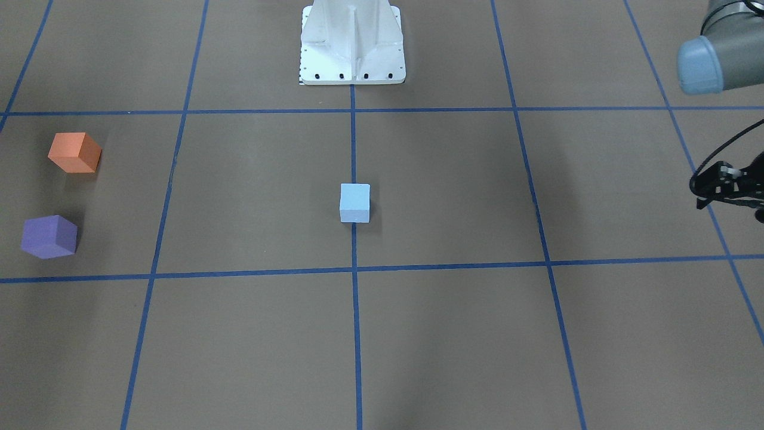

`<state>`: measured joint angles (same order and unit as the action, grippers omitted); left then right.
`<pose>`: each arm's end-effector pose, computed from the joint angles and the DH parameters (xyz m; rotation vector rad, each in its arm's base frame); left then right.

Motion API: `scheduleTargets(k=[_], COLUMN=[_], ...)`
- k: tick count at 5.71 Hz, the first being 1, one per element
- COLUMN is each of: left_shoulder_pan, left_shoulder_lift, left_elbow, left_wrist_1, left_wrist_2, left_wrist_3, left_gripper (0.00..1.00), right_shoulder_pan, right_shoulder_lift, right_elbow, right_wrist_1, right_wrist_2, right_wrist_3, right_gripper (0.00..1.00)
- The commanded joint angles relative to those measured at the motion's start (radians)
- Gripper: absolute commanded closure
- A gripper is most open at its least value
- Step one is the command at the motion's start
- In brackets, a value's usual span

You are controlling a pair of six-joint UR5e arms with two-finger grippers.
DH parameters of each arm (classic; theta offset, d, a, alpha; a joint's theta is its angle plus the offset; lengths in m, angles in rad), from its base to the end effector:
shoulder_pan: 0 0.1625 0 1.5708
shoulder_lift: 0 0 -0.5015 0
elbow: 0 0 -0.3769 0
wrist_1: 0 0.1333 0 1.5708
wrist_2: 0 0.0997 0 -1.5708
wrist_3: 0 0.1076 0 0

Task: Place blue block between orange and purple blocks
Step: 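Release the light blue cube and raise the left gripper away, then move the right gripper over the light blue cube at center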

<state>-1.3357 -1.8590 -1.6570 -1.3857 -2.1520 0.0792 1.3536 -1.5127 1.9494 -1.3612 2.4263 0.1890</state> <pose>0.0695 -0.6087 0.5750 0.1390 0.5953 0.3595 -0.0553 -0.4924 0.5000 0.4273 -0.9307 -0.3019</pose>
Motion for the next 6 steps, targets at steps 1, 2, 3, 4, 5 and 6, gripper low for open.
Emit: scheduleTargets(k=[1, 2, 3, 4, 5, 6], left_shoulder_pan=[-0.144, -0.233, -0.265, -0.266, -0.266, -0.264], left_shoulder_lift=[0.082, 0.145, 0.164, 0.181, 0.190, 0.222], left_elbow=[0.092, 0.088, 0.073, 0.053, 0.031, -0.001], left_wrist_1=[-0.085, -0.099, -0.095, -0.095, -0.095, -0.096], left_wrist_2=[-0.009, -0.167, -0.211, -0.215, -0.215, -0.215], left_wrist_3=[0.070, 0.076, 0.074, 0.074, 0.073, 0.071], left_gripper=[0.00, 0.00, 0.00, 0.00, 0.00, 0.00], right_shoulder_pan=[-0.243, -0.424, -0.559, -0.653, -0.716, -0.761], right_shoulder_lift=[0.189, 0.275, 0.407, 0.554, 0.633, 0.723], right_elbow=[0.002, -0.007, -0.045, -0.128, -0.227, -0.327], right_wrist_1=[-0.003, -0.027, -0.161, -0.271, -0.271, -0.269], right_wrist_2=[-0.086, -0.249, -0.379, -0.467, -0.524, -0.533], right_wrist_3=[0.340, 0.529, 0.605, 0.695, 0.767, 0.891], right_gripper=[0.00, 0.00, 0.00, 0.00, 0.00, 0.00])
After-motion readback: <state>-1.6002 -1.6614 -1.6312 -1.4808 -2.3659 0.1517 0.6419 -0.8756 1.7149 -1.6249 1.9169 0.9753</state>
